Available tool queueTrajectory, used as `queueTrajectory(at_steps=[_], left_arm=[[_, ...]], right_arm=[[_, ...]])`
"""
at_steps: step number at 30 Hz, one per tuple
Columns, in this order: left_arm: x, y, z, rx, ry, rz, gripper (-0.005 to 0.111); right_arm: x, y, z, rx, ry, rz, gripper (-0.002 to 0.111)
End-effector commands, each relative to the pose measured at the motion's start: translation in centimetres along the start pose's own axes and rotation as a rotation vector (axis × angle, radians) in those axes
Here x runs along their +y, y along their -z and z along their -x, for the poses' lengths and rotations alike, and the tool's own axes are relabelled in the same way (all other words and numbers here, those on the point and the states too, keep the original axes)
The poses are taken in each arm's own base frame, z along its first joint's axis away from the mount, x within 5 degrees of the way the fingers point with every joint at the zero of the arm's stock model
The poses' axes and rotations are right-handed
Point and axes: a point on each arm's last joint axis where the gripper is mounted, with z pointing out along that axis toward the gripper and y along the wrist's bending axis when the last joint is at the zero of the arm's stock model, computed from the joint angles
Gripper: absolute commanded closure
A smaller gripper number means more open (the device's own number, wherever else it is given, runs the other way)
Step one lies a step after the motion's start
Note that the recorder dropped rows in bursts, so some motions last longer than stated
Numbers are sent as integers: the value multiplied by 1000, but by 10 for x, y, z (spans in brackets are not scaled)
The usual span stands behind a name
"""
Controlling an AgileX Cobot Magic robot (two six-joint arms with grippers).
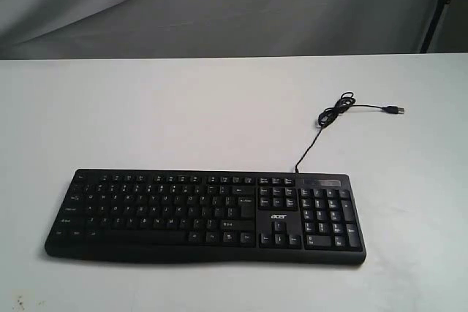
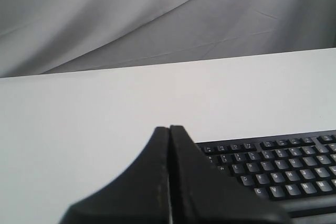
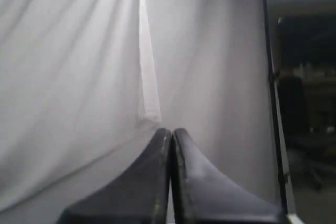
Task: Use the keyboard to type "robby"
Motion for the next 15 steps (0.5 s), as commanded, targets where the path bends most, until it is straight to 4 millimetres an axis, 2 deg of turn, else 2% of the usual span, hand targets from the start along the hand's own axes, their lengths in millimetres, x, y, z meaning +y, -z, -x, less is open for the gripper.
queueTrajectory(at_steps=[1,6,10,12,13,15], left_arm=[[0,0,-1,-5,-3,-5,107],[0,0,-1,-5,-3,-5,107],[0,0,-1,-5,-3,-5,107],[0,0,-1,-5,-3,-5,107],[0,0,-1,-5,-3,-5,107],[0,0,-1,-5,-3,-5,107]], right_arm=[[0,3,18,-210,14,-2,108],[0,7,33,-378,-30,4,108],[1,9,37,-419,-466,109,108],[13,5,44,-328,-387,198,108],[20,3,61,-248,-315,232,108],[28,-9,85,-153,-325,278,108]])
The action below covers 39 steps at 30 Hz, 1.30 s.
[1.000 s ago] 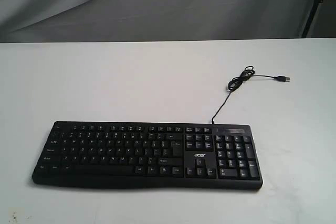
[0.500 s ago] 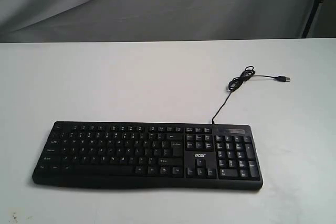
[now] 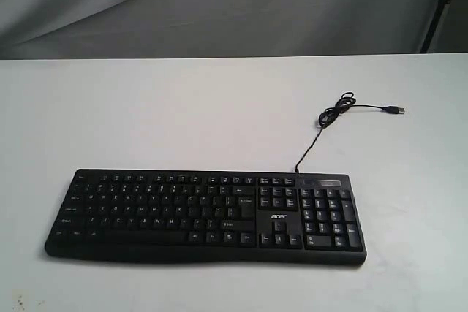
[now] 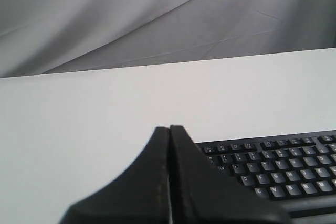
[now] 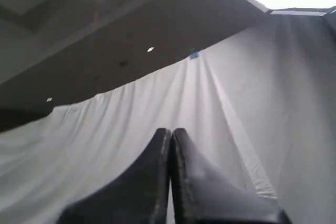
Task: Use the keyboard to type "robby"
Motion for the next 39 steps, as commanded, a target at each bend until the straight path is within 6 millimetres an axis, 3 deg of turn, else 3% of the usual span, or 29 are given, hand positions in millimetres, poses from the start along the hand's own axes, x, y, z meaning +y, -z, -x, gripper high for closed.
queueTrajectory(at_steps=[1,4,7,9,11,15,19,23,26,30,34,39], left_arm=[[0,0,-1,-5,-3,-5,107],[0,0,-1,-5,-3,-5,107],[0,0,-1,-5,-3,-5,107],[0,0,-1,-5,-3,-5,107],[0,0,-1,-5,-3,-5,107],[0,0,-1,-5,-3,-5,107],[0,0,-1,-5,-3,-5,107],[0,0,-1,-5,-3,-5,107],[0,0,-1,-5,-3,-5,107],[0,0,-1,-5,-3,-5,107],[0,0,-1,-5,-3,-5,107],[0,0,-1,-5,-3,-5,107]], right_arm=[[24,-34,24,196,39,75,108],[42,-88,14,483,152,316,108],[35,-146,-11,710,191,426,108],[22,-179,-27,771,186,400,108],[9,-209,-41,811,288,372,108],[2,-247,-42,750,572,274,108],[14,-267,-26,620,952,184,108],[30,-279,-2,516,1027,12,108],[37,-288,23,491,908,-114,108],[49,-301,42,621,723,-59,108],[66,-313,43,837,653,164,108],[73,-327,22,1038,555,389,108]])
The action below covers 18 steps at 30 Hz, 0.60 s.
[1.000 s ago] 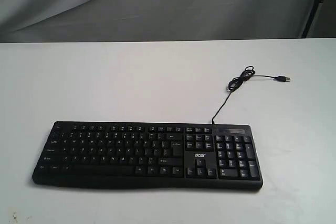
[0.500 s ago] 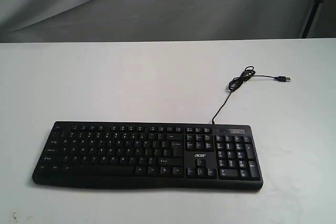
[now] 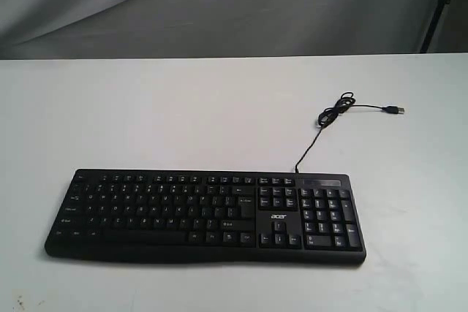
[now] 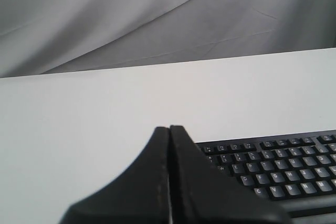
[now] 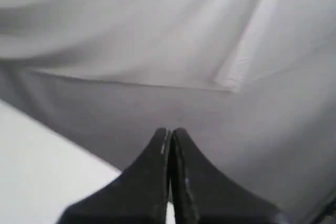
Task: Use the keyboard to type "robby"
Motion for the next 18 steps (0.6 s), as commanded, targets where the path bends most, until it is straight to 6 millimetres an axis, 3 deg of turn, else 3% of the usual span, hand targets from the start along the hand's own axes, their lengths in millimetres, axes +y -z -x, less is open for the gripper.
queueTrajectory(at_steps=[1,4,9,11,13,18], left_arm=[[0,0,-1,-5,-3,-5,107],[0,0,-1,-5,-3,-5,107],[0,0,-1,-5,-3,-5,107],[0,0,-1,-5,-3,-5,107],[0,0,-1,-5,-3,-5,107],[0,0,-1,-5,-3,-5,107]], right_arm=[[11,-25,-4,90,32,233,108],[21,-48,-16,146,63,342,108],[59,-95,-38,126,49,774,108],[73,-116,-46,138,8,836,108],[92,-139,-57,176,20,861,108],[156,-174,-84,274,177,945,108]])
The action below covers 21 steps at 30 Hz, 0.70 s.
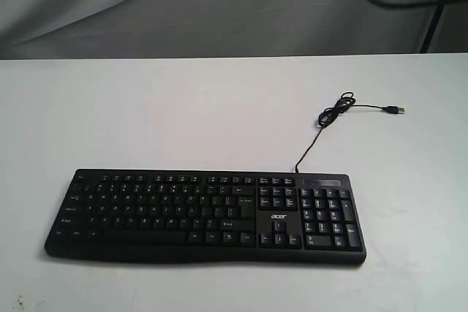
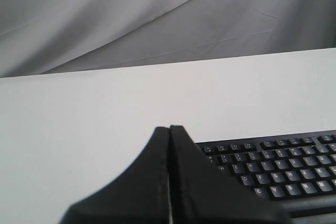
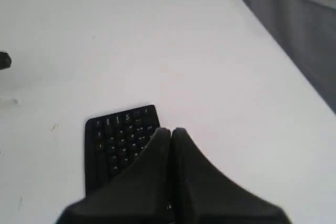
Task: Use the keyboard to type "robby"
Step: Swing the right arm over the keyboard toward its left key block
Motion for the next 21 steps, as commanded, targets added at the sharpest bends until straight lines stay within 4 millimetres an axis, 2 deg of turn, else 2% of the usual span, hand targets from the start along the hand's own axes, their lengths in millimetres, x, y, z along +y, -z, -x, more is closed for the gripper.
queueTrajectory(at_steps=[1,7,16,21], left_arm=[[0,0,-1,-5,-3,-5,107],[0,0,-1,-5,-3,-5,107],[0,0,-1,-5,-3,-5,107],[0,0,-1,-5,-3,-5,107]], right_arm=[[17,-61,-6,103,111,73,108],[44,-123,-12,140,191,165,108],[44,-189,-40,187,174,156,108],[44,-216,-60,227,159,167,108]])
